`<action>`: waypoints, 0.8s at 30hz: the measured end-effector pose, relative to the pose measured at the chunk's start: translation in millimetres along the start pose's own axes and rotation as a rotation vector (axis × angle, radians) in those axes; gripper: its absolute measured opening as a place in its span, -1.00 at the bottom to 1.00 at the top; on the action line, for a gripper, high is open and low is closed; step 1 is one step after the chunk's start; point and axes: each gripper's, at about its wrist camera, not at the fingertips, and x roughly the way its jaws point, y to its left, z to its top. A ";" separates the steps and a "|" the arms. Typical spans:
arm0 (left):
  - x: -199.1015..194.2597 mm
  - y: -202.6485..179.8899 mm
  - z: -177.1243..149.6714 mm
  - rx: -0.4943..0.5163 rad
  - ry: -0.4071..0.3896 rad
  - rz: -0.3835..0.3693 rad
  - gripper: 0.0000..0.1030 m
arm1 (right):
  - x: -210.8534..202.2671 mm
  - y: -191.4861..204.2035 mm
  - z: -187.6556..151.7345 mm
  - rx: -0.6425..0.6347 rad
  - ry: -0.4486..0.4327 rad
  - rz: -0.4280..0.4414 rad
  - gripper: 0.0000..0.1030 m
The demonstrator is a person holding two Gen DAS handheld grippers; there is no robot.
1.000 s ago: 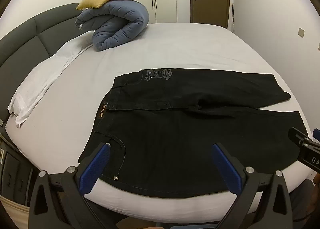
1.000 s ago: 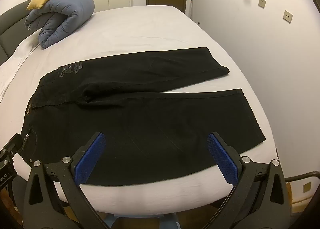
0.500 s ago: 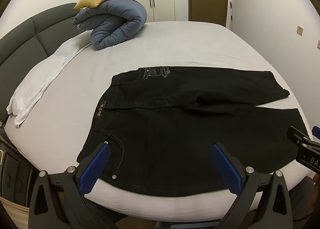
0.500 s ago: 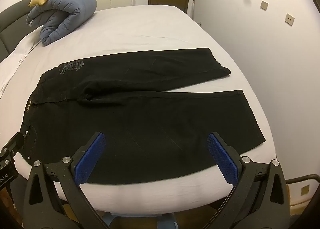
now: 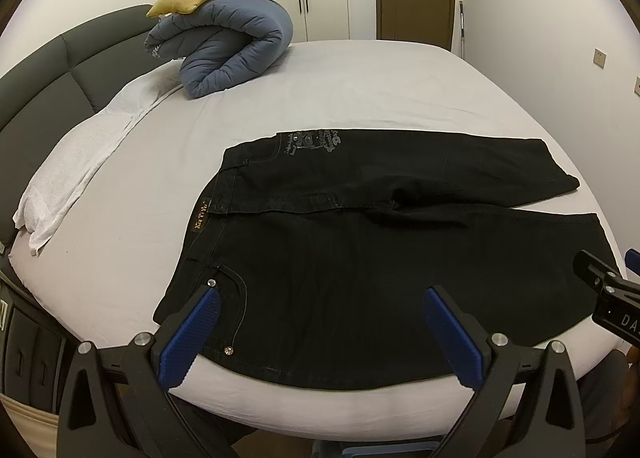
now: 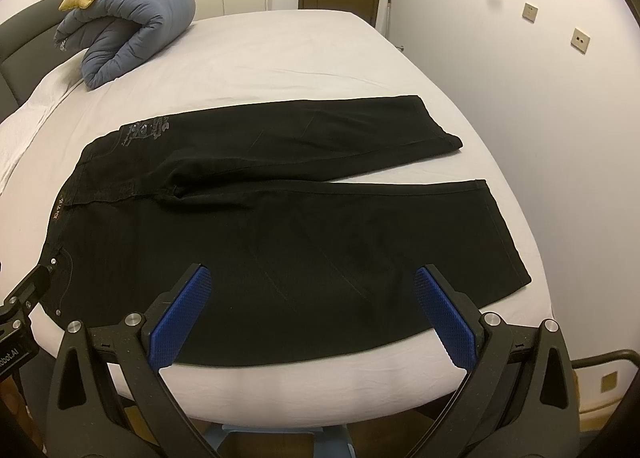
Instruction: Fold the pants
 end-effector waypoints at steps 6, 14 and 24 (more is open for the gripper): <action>0.1 -0.4 -1.8 0.000 0.000 0.000 1.00 | -0.3 0.9 -0.7 -0.003 0.001 0.002 1.00; 0.1 -0.5 -1.3 0.000 0.001 0.000 1.00 | -0.5 1.2 -0.6 -0.003 0.000 0.003 1.00; 0.9 1.5 -6.8 0.002 0.003 -0.001 1.00 | -0.4 2.0 -1.1 -0.005 0.004 0.007 1.00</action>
